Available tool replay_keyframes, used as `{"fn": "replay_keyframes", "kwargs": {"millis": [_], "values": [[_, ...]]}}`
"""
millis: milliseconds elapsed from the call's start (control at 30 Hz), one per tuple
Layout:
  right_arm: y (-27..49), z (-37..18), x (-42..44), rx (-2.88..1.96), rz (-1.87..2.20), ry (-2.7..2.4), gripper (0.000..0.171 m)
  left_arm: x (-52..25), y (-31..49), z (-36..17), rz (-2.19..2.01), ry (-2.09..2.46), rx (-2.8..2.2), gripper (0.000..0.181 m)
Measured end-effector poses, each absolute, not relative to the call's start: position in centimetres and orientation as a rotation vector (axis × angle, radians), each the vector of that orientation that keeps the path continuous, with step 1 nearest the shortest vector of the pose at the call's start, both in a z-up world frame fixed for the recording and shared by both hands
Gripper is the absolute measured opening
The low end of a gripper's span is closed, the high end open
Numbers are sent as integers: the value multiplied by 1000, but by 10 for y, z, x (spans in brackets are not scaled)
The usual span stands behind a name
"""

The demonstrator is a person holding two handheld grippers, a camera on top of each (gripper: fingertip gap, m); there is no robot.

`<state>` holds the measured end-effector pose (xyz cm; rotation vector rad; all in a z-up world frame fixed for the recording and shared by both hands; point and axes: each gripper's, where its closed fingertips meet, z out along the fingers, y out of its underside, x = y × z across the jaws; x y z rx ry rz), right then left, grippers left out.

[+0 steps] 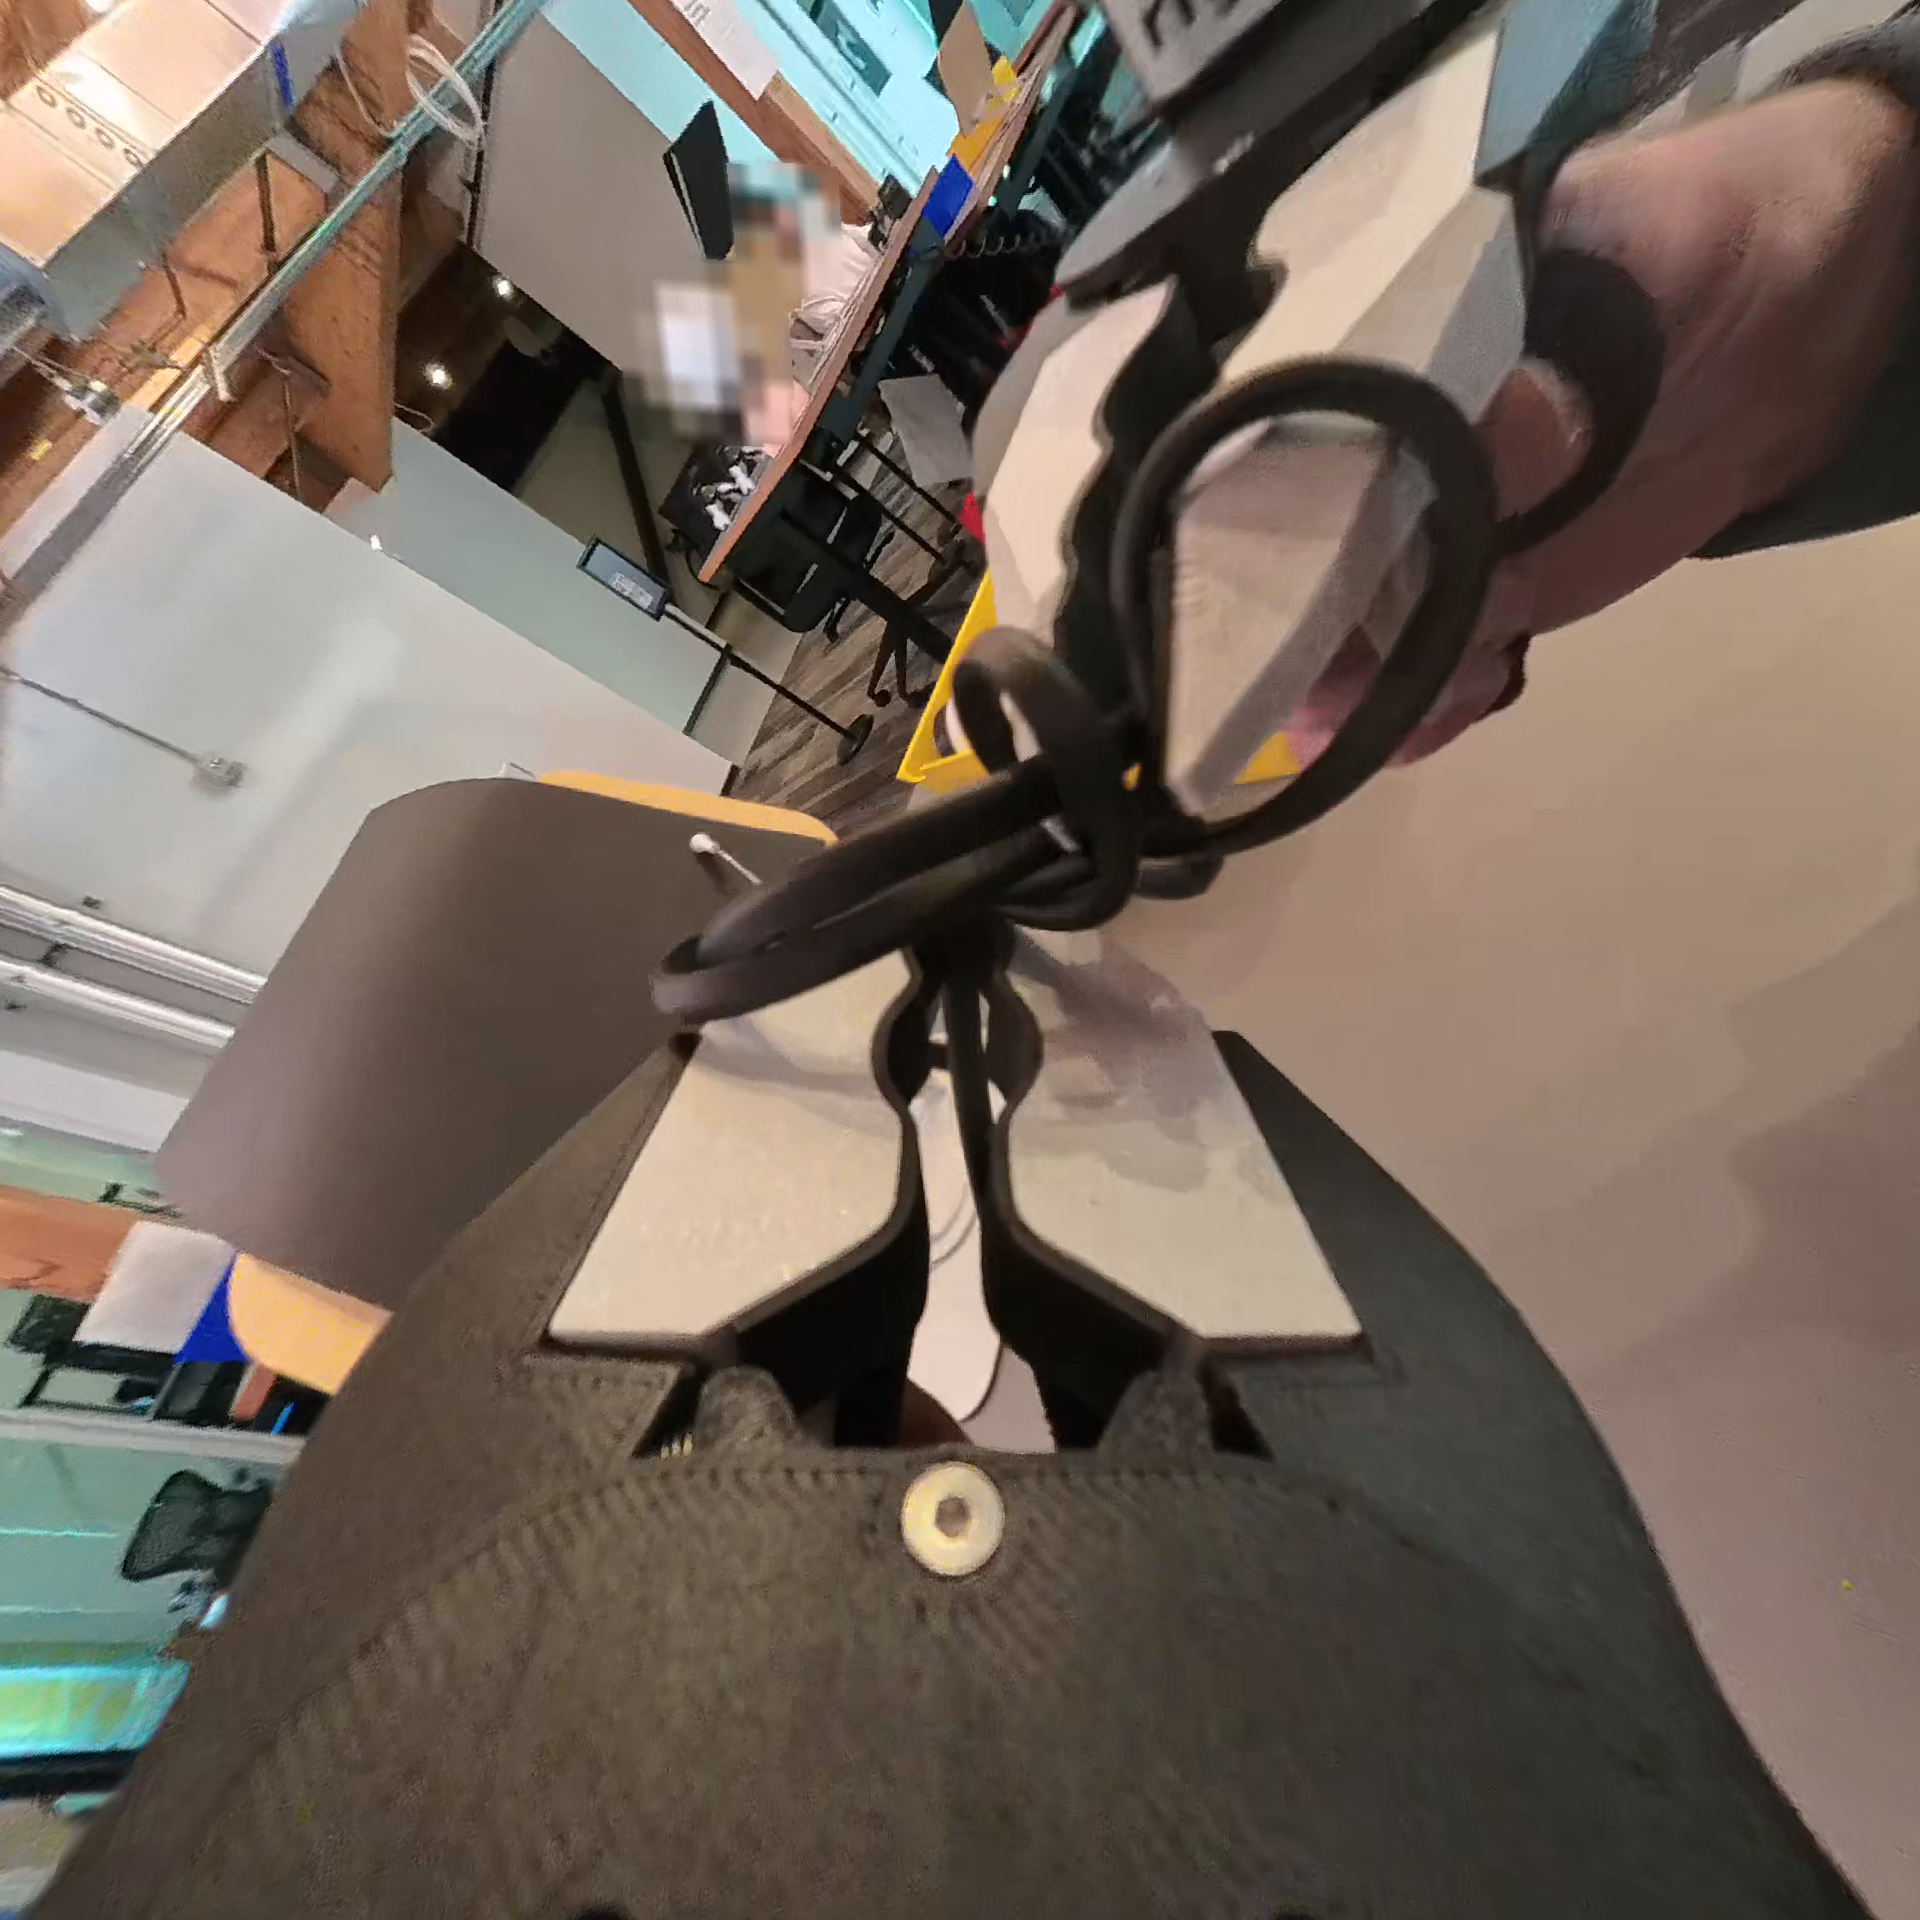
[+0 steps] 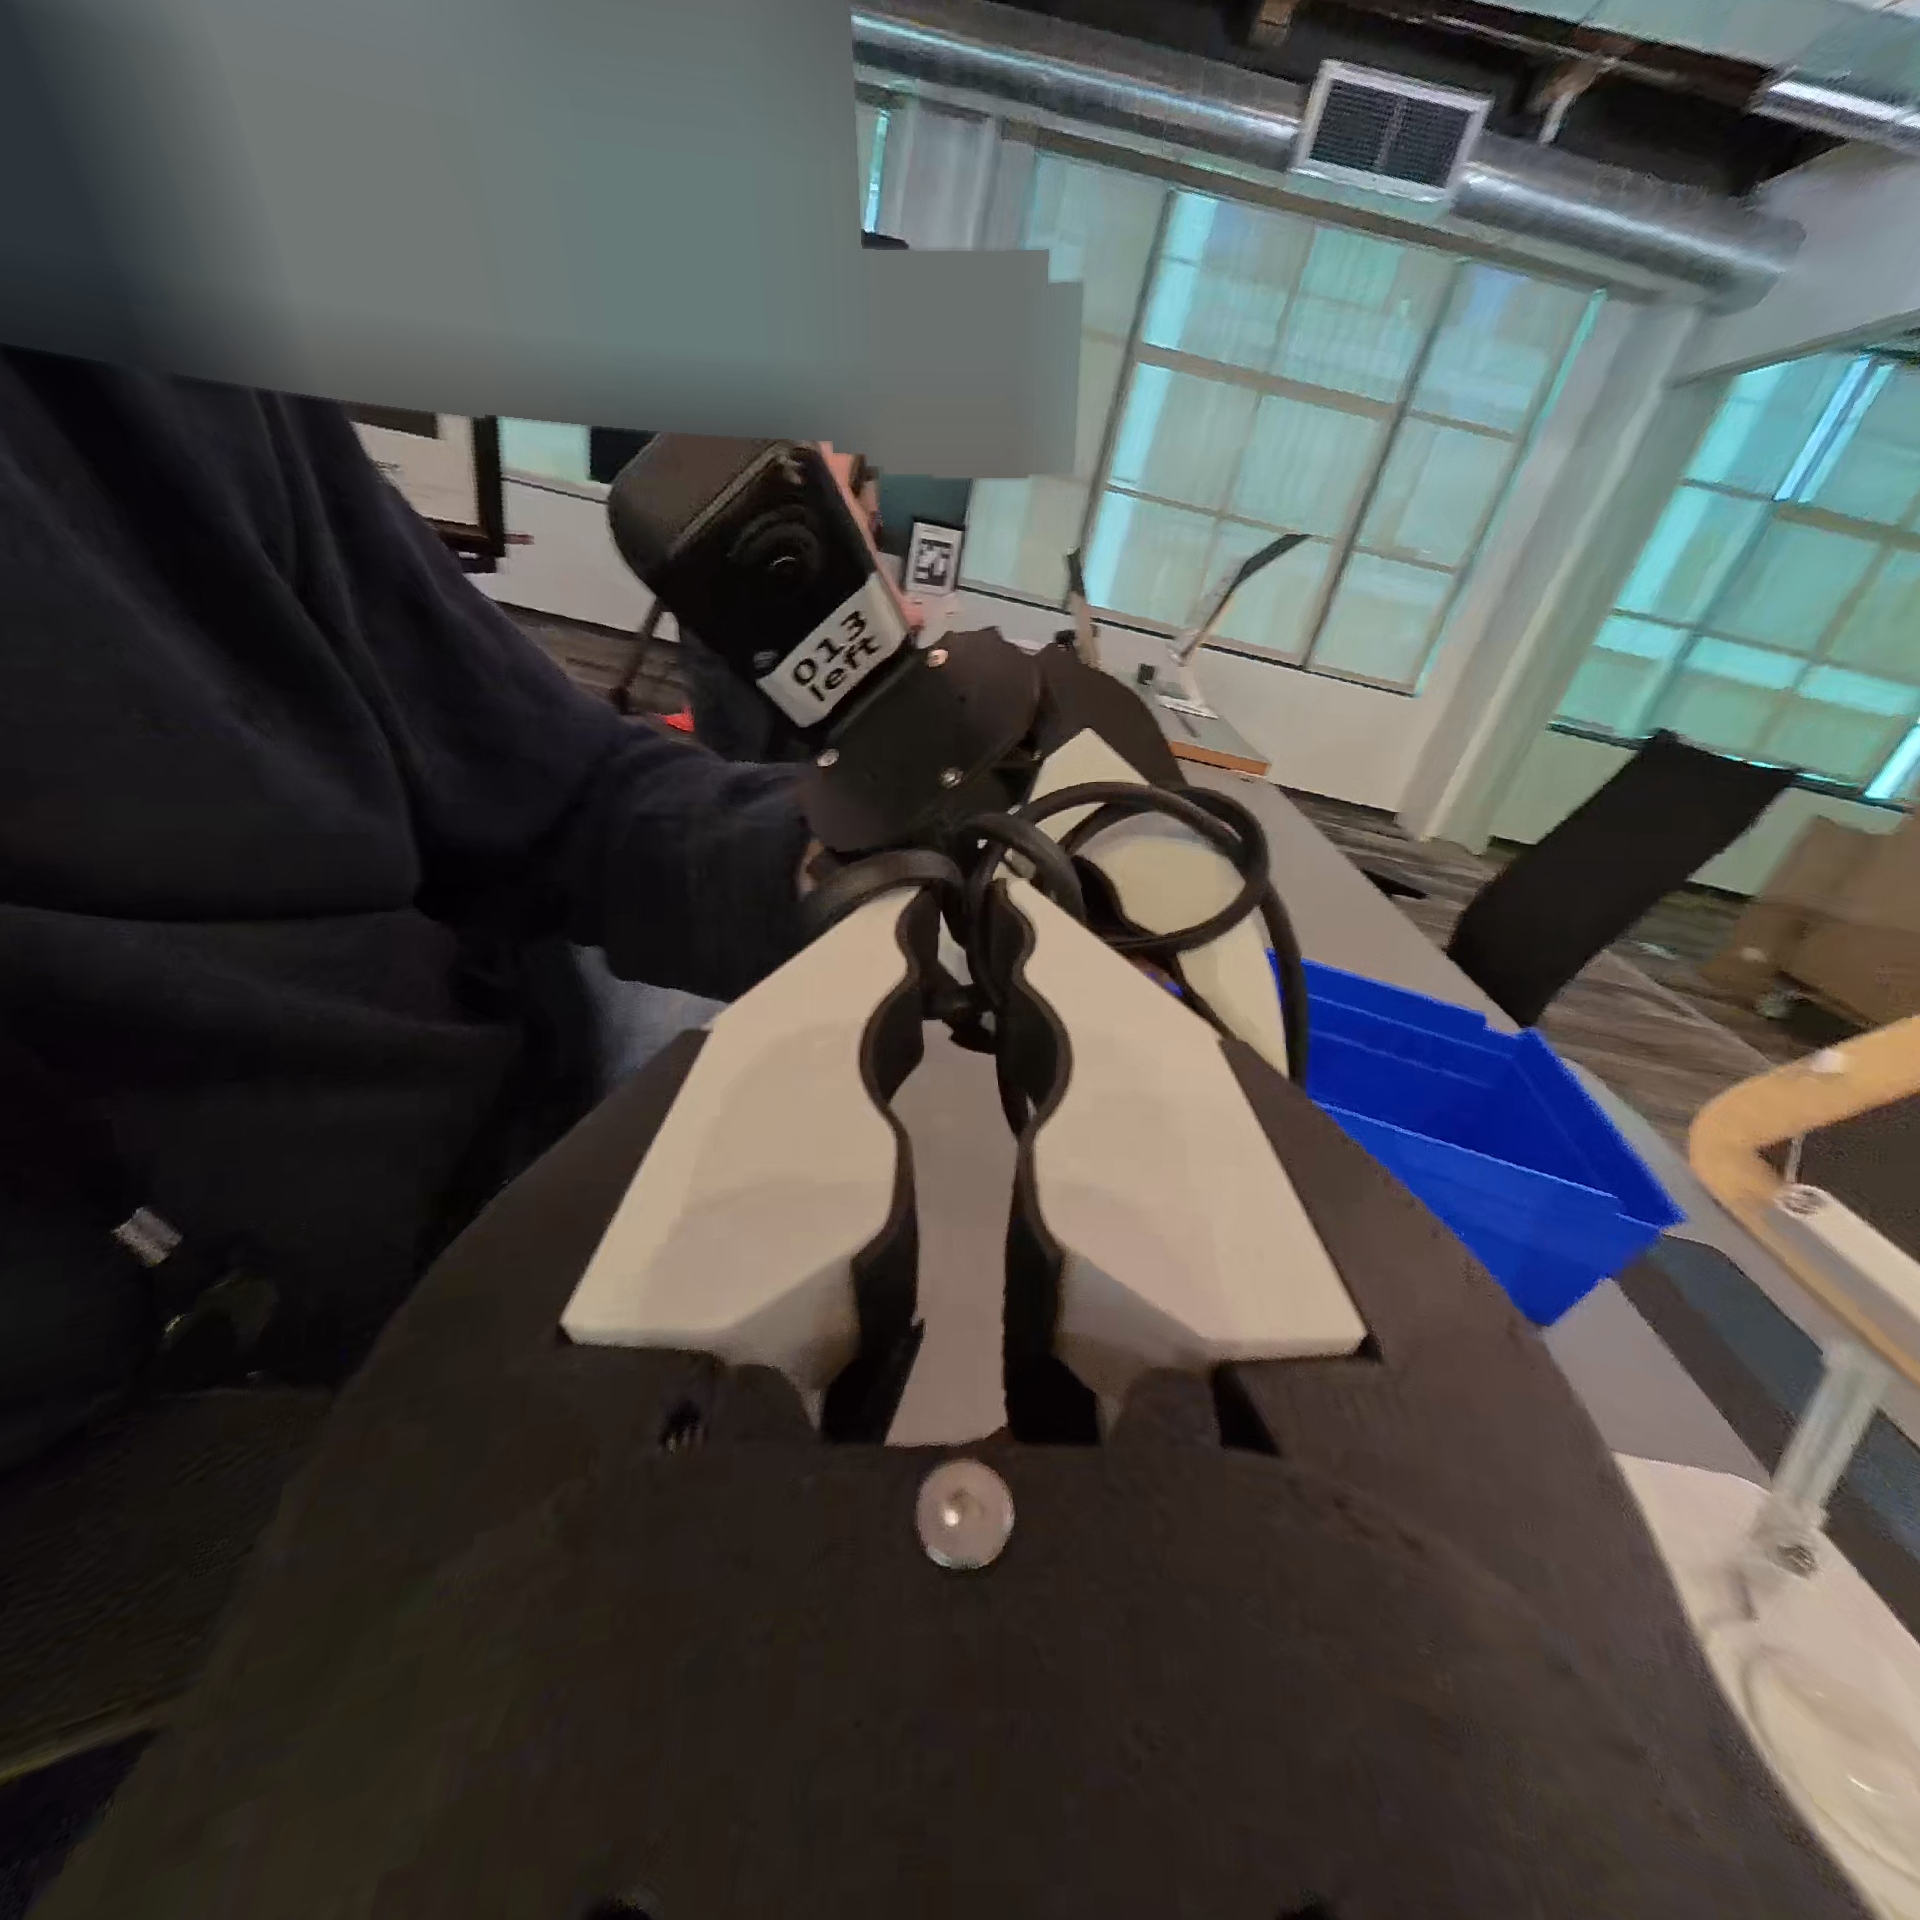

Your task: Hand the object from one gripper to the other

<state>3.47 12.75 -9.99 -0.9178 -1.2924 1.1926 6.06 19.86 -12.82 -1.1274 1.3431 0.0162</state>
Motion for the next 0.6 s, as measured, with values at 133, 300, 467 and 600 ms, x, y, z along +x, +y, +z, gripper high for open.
{"fn": "replay_keyframes", "kwargs": {"millis": [133, 300, 467, 600], "values": [[135, -104, 26, -983, 1019, -1269, 8, 58, 205, -127, 94, 1314, -1159, 5], [144, -103, 20, -1026, 757, -1213, 5, 55, 210, -128, 273, 1287, -1152, 4], [145, -104, 18, -1042, 720, -1207, 3, 57, 210, -127, 301, 1282, -1141, 4], [142, -99, 25, -1041, 867, -1185, 3, 57, 210, -124, 264, 1268, -1125, 5]]}}
